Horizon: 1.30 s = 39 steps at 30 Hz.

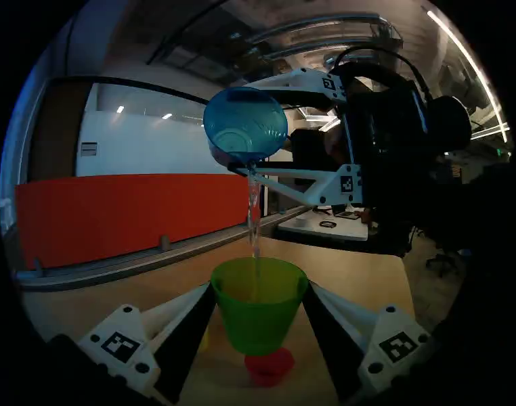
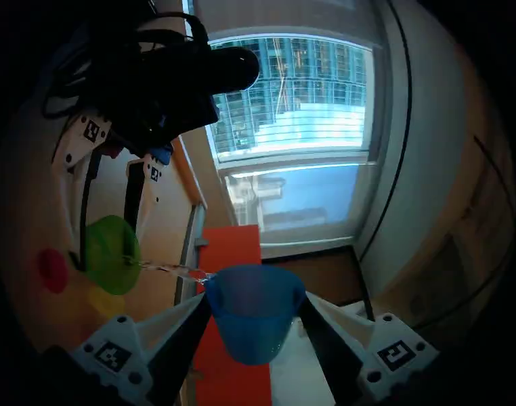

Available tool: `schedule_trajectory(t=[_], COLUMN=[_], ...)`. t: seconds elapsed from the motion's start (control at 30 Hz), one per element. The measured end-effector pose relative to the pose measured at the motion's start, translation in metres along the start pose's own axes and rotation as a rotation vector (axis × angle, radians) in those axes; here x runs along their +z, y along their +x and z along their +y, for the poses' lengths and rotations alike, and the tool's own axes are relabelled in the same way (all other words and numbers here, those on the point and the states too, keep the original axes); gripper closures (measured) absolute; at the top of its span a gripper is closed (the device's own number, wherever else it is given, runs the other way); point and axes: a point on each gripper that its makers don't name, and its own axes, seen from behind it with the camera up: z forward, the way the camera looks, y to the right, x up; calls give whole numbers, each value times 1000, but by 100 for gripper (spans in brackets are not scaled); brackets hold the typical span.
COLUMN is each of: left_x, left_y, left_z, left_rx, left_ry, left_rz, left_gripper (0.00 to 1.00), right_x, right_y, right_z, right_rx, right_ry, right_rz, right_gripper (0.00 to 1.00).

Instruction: Pour water

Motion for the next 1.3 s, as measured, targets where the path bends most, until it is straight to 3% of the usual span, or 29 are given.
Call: schedule_trajectory(t=[1.3], left_x=[0], left_y=[0], left_z=[-3], left_rx=[3], left_ry=[7], left_rz=[1], left_gripper=[13], right_x=[-4], right_y=[16], right_z=[3], right_rx=[-160], right_ry=[-14], right_rz=[-2], right_gripper=[10])
